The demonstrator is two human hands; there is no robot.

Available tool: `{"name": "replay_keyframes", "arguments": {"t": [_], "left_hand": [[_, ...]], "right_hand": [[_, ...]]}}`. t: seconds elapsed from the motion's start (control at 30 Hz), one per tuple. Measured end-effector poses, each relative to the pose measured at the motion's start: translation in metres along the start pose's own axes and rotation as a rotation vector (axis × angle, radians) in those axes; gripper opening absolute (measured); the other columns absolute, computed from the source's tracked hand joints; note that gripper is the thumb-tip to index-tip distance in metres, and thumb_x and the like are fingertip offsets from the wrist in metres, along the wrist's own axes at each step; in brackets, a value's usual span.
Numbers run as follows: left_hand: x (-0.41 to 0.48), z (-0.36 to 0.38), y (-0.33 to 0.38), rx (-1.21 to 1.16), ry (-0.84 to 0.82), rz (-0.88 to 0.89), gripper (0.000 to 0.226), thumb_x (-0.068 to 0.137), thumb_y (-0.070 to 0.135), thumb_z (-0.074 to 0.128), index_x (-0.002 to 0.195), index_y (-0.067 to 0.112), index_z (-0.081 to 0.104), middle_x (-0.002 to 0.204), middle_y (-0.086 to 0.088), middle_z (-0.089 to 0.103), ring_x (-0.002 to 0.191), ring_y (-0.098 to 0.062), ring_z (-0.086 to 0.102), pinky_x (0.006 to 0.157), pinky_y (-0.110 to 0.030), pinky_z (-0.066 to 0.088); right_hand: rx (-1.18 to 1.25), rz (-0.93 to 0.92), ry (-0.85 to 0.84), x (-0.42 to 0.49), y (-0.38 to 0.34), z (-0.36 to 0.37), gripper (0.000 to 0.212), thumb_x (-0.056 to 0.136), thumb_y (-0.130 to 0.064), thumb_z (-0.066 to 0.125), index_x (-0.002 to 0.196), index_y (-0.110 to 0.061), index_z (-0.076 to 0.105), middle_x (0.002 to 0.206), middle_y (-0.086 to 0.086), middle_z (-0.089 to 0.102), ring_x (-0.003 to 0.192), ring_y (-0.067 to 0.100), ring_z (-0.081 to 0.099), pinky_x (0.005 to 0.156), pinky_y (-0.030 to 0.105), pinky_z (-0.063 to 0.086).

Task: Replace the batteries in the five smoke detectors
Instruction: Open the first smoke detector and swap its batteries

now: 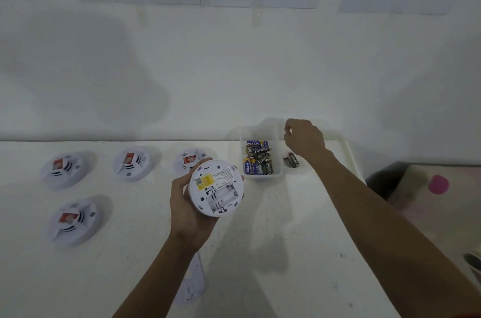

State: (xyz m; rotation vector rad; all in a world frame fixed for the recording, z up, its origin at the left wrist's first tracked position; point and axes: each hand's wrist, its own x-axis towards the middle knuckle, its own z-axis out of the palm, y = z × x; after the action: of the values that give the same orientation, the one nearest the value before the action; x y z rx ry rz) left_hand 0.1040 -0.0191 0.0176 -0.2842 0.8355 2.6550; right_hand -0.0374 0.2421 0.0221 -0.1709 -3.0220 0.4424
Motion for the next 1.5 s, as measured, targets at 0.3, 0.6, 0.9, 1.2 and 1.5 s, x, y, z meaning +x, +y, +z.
{"name": "replay_keyframes", "arguments": {"t": [0.3,0.6,0.9,1.2,1.5], "left_hand": [[-0.002,-0.004,0.004,-0.021,0.012,0.008,0.084,0.067,0.041,0.072,0.142,0.016,0.045,0.147,-0.02,0.043,0.135,-0.043,0.039,0.113,-0.064,0.02],[-0.005,-0.008,0.005,-0.024,-0.016,-0.004,0.085,0.06,0.041,0.076,0.137,0.014,0.052,0.141,-0.021,0.05,0.131,-0.044,0.044,0.112,-0.063,0.024],[-0.006,-0.007,0.006,-0.035,0.0,-0.008,0.084,0.058,0.04,0.077,0.135,0.014,0.054,0.138,-0.021,0.053,0.127,-0.042,0.049,0.11,-0.06,0.031],[-0.006,-0.009,0.009,-0.038,0.0,-0.011,0.089,0.053,0.039,0.081,0.135,0.015,0.055,0.136,-0.021,0.054,0.123,-0.045,0.053,0.103,-0.063,0.036],[-0.005,-0.013,0.011,-0.051,0.046,-0.006,0.091,0.05,0.039,0.083,0.134,0.014,0.056,0.136,-0.02,0.055,0.125,-0.042,0.051,0.102,-0.06,0.038]], "right_hand": [[-0.404,-0.449,-0.228,-0.013,-0.035,0.023,0.03,0.086,-0.045,0.053,0.101,-0.022,0.065,0.093,0.003,0.068,0.102,0.027,0.045,0.082,0.037,0.034],[-0.333,-0.389,-0.229,-0.019,-0.039,0.036,0.035,0.082,-0.042,0.06,0.108,-0.02,0.063,0.107,0.008,0.053,0.104,0.029,0.044,0.086,0.038,0.035],[0.414,-0.186,-0.195,-0.021,-0.043,0.015,0.014,0.081,-0.014,0.069,0.088,-0.002,0.066,0.086,-0.002,0.049,0.076,0.011,0.052,0.067,0.019,0.046],[0.022,-0.246,-0.204,-0.005,-0.044,0.027,0.024,0.088,0.006,0.046,0.106,-0.005,0.056,0.103,0.009,0.049,0.088,0.022,0.05,0.071,0.028,0.039],[-0.728,-0.546,-0.126,-0.004,-0.04,0.04,0.016,0.086,-0.004,0.057,0.099,-0.008,0.064,0.112,0.011,0.057,0.109,0.03,0.047,0.084,0.033,0.043]]}}
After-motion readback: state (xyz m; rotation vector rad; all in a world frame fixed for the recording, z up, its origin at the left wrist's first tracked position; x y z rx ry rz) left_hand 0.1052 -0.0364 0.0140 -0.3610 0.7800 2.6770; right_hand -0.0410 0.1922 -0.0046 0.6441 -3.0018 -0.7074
